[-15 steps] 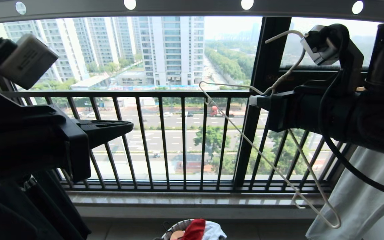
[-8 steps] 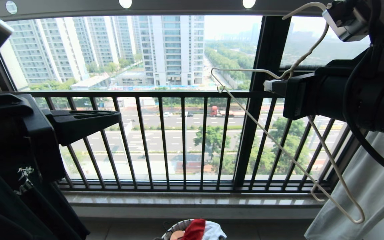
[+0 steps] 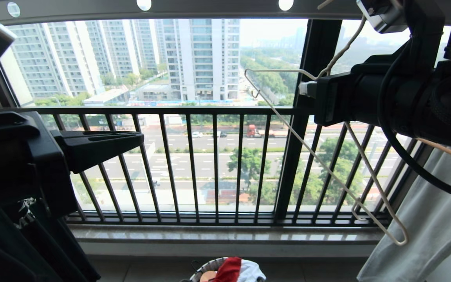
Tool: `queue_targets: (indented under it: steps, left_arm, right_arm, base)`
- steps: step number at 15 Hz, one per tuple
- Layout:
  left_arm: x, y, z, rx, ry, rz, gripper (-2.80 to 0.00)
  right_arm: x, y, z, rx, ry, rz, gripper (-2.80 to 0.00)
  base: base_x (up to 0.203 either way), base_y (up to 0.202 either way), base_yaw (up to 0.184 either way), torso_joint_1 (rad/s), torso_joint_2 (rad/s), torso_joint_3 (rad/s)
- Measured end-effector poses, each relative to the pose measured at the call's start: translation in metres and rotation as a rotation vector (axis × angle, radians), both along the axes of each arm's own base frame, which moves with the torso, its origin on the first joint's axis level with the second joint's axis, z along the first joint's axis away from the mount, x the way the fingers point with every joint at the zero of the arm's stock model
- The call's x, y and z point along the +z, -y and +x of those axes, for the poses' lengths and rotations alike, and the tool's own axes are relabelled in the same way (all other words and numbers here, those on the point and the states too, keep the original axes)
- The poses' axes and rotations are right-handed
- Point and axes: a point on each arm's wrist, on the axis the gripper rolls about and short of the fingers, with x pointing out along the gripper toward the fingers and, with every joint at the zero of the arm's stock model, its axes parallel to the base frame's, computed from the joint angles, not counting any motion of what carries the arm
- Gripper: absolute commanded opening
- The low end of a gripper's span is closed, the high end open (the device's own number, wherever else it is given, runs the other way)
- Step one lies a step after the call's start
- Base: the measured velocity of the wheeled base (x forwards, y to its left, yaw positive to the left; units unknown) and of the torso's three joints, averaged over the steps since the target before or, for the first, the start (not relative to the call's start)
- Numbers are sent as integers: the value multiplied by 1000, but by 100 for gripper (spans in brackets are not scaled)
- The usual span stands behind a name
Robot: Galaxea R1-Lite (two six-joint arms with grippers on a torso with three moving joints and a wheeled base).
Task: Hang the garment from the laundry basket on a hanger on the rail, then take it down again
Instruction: Hang the clothes rack on the clothesline
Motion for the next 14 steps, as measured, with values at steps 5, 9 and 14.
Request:
queue_targets:
  steps: [5, 9, 14]
  left_arm:
    - [-2, 2, 0, -11, -7, 5, -280]
    - [-4, 4, 2, -11, -14, 10, -280]
    - [-4, 4, 2, -9, -14, 11, -280]
  right_arm:
    - [0, -20, 5, -9, 17, -46, -280]
    - [-1, -33, 3, -27, 21, -60, -280]
    - [7, -46, 8, -89, 40, -45, -280]
  base:
    - [0, 0, 0, 0, 0, 0]
    - [0, 0, 0, 0, 0, 0]
    - [0, 0, 0, 0, 0, 0]
